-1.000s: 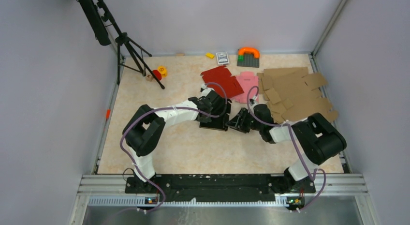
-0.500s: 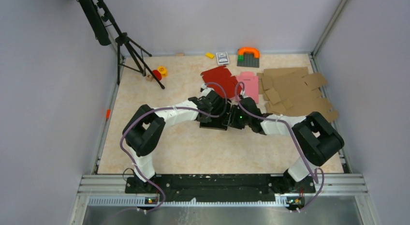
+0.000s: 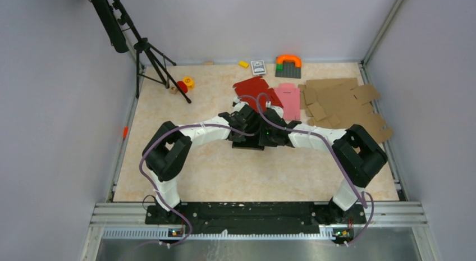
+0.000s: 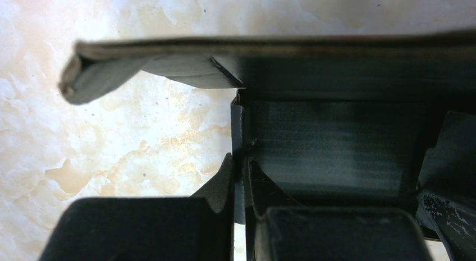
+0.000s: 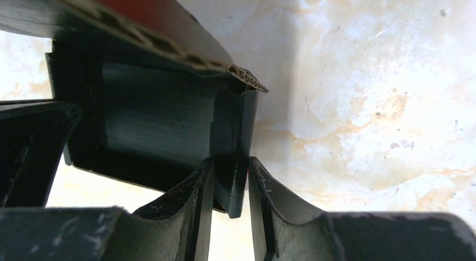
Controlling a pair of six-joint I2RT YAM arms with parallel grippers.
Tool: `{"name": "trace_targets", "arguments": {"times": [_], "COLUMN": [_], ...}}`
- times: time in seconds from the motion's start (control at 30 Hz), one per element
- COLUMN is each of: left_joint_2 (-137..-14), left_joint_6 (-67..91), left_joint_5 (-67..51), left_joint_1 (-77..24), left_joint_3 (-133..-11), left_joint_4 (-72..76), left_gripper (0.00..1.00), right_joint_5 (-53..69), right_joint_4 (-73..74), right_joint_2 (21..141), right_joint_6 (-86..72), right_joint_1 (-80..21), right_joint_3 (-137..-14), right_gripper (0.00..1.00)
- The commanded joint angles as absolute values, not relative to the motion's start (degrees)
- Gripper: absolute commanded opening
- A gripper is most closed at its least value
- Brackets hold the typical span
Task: Fold the paper box
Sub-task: Fold the paper box at the center of the board.
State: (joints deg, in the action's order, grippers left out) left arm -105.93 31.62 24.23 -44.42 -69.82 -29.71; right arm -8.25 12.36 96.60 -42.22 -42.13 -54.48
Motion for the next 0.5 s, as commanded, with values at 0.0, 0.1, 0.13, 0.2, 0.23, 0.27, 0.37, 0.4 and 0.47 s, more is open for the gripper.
{"name": "trace_targets", "arguments": {"times": [0.0, 0.1, 0.13, 0.2, 0.23, 0.27, 0.37, 0.4, 0.47], "left_joint_2": [-106.7, -106.6, -106.6, -106.7, -106.7, -106.6, -106.6, -106.6, -106.6], "left_joint_6": [32.3, 32.4, 32.4, 32.5, 32.5, 32.6, 32.6, 32.6, 32.7], "left_joint_5": [20.8, 21.3, 21.3, 21.0, 20.8, 20.6, 20.2, 20.2, 20.1], "left_joint_1": [-44.8, -44.8, -44.8, -44.8, -44.8, -44.8, -44.8, -44.8, -44.8], "left_joint_3": [-70.1, -69.9, -69.9, -70.0, -70.0, -70.0, -70.0, -69.9, -69.9], "left_joint_4": [-30.1, -30.1, -30.2, -30.2, -30.2, -30.1, -30.0, -29.9, -30.0], "left_gripper": [0.00, 0.00, 0.00, 0.00, 0.00, 0.00, 0.00, 0.00, 0.00], "right_joint_5": [-18.3, -22.6, -23.8, -25.9, -26.6, -27.4, -29.5, -29.4, -29.2], "right_joint_4": [20.8, 25.7, 27.0, 28.8, 29.4, 30.0, 31.0, 30.6, 29.1], "right_joint_2": [99.9, 102.3, 102.9, 103.7, 104.1, 104.4, 105.2, 105.4, 105.2], "right_joint_6": [-41.0, -41.2, -41.3, -41.6, -41.7, -41.8, -42.3, -42.4, -42.6], "right_joint_1": [-43.4, -44.4, -44.7, -45.4, -45.8, -46.2, -47.0, -47.1, -47.2], "right_joint_3": [-59.5, -63.1, -63.9, -65.2, -65.8, -66.2, -66.9, -66.8, -65.9], "right_gripper": [0.27, 0.20, 0.16, 0.10, 0.10, 0.10, 0.10, 0.14, 0.26]}}
